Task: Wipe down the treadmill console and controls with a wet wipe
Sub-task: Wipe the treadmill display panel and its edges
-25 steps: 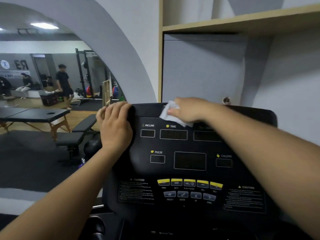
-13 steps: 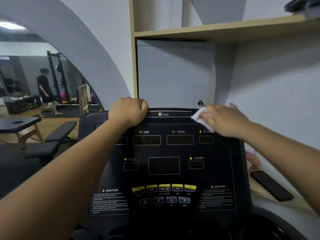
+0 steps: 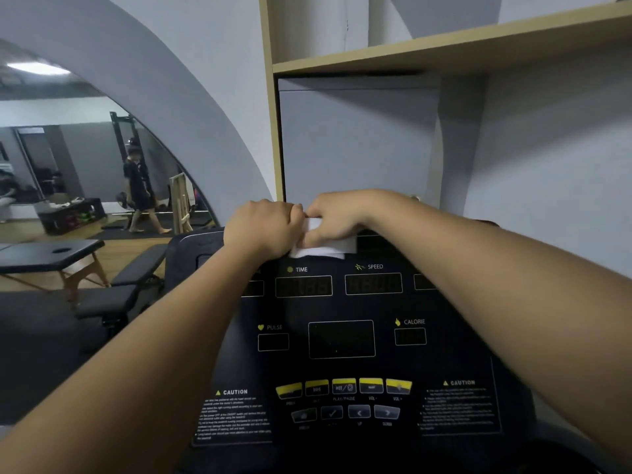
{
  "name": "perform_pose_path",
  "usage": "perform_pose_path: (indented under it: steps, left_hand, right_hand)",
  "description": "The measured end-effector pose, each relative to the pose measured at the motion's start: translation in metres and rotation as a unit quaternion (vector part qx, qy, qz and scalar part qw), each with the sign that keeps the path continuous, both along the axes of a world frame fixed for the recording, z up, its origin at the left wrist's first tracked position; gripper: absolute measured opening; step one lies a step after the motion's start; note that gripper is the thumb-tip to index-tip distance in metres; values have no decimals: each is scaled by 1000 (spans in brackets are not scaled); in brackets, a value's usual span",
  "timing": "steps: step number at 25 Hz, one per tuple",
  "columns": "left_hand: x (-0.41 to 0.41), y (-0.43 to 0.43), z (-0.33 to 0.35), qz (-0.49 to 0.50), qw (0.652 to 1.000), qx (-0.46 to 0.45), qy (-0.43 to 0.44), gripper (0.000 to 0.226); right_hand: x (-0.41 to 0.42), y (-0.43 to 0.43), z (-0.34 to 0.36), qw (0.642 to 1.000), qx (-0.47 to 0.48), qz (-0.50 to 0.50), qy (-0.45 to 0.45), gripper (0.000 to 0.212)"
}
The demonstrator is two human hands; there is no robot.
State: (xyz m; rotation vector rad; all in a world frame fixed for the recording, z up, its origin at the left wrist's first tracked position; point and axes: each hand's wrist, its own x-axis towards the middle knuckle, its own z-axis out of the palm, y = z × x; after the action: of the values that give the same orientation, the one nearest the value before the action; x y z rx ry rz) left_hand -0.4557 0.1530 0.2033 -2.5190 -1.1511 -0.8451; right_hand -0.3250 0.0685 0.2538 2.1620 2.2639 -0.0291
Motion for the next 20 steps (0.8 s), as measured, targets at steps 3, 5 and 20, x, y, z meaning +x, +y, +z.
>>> perform_pose_path:
  steps: [3, 5, 20]
  left_hand:
    - [-1, 1, 1, 5, 1000, -7, 5, 45]
    - [-2, 1, 1, 3, 1000, -5, 13, 45]
    - [-1, 5, 0, 24, 999, 29, 38, 50]
  right_hand:
    - [-8, 5, 0, 1000, 10, 5, 12, 35]
    - [13, -13, 3, 1000, -8, -8, 25, 33]
    - [154, -143, -90, 808, 346, -221, 422, 37]
